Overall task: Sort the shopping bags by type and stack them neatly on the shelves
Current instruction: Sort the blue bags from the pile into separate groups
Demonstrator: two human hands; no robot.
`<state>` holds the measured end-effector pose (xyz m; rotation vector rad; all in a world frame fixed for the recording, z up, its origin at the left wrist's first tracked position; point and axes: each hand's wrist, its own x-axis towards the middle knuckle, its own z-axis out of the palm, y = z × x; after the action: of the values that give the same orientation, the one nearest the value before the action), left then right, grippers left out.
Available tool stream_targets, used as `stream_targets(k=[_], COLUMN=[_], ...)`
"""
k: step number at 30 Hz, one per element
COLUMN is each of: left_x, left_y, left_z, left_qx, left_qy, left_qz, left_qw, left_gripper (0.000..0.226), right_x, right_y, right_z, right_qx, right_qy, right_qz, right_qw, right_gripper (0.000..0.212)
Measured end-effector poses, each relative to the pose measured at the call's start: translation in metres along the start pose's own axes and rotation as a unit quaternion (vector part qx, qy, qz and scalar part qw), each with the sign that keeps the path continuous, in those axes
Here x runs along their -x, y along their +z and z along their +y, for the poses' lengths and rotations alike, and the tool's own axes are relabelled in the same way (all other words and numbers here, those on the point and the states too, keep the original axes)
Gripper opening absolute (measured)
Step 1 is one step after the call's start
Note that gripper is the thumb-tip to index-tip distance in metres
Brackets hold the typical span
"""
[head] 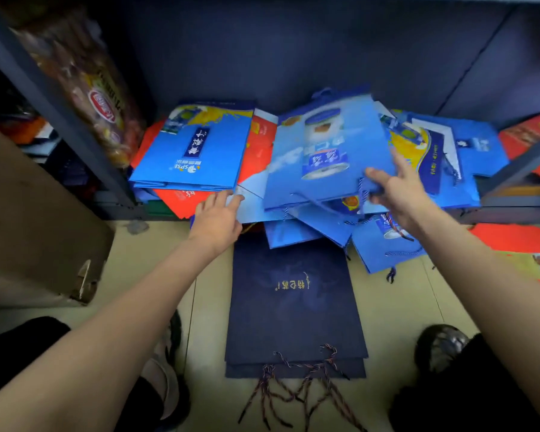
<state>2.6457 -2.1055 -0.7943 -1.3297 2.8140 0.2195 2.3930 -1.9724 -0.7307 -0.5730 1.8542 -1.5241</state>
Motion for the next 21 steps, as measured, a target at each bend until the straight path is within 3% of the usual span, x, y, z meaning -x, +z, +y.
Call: stream_targets(k=[2, 4, 7, 10, 12, 14, 16, 17, 19, 21], left_x=[-0.01, -0.023, -0.044, -0.064, -0.076, -0.087, -0.095, -0.097, -0.096, -0.093], left_y=[-0.004, -0.008, -0.01, -0.006, -0.001, 0.003, 0.001, -0.002, -0.01, -0.02], left_z=[-0.001, -0.005, -0.014, -0.024, -0.028, -0.029, -0.028, -0.025, -0.017, -0.005], left_qx=[-0.012, -0.013, -0.022, -0.035, -0.039, -0.055, -0.062, -0.051, 0.007, 0.096], left_qy=[0.001, -0.02, -0.05, -0.053, -0.056, -0.054, -0.03, -0.012, 0.009, -0.015], left_qz=[0.01, -0.007, -0.052, -0.056, -0.053, -0.066, -0.064, -0.041, 0.077, 0.23], left_qw=[1.0, 1.0, 0.997, 0.996, 0.996, 0.995, 0.996, 0.998, 0.997, 0.968], left_gripper=[0.057, 0.059, 0.062, 0.059, 0.059, 0.061, 0.058, 0.053, 0.043, 0.037], right_x=[0.0, -0.008, -0.025, -0.049, -0.068, -0.086, -0.1, -0.105, -0.113, -0.119], right_y=[0.009, 0.019, 0.028, 0.02, 0.016, 0.02, 0.029, 0.034, 0.043, 0.049], right_z=[0.023, 0.044, 0.056, 0.059, 0.059, 0.053, 0.043, 0.039, 0.039, 0.044], right_qx=[0.075, 0.224, 0.376, 0.356, 0.274, 0.016, -0.249, -0.318, -0.393, -0.427], right_qy=[0.088, 0.113, 0.052, 0.052, 0.064, 0.117, 0.158, 0.162, 0.158, 0.152], right_qz=[-0.067, -0.098, -0.019, 0.108, 0.123, 0.107, 0.094, 0.104, 0.137, 0.163], right_qw=[0.991, 0.963, 0.925, 0.927, 0.952, 0.987, 0.951, 0.928, 0.895, 0.876], right_gripper=[0.043, 0.049, 0.036, 0.03, 0.037, 0.05, 0.057, 0.06, 0.068, 0.07])
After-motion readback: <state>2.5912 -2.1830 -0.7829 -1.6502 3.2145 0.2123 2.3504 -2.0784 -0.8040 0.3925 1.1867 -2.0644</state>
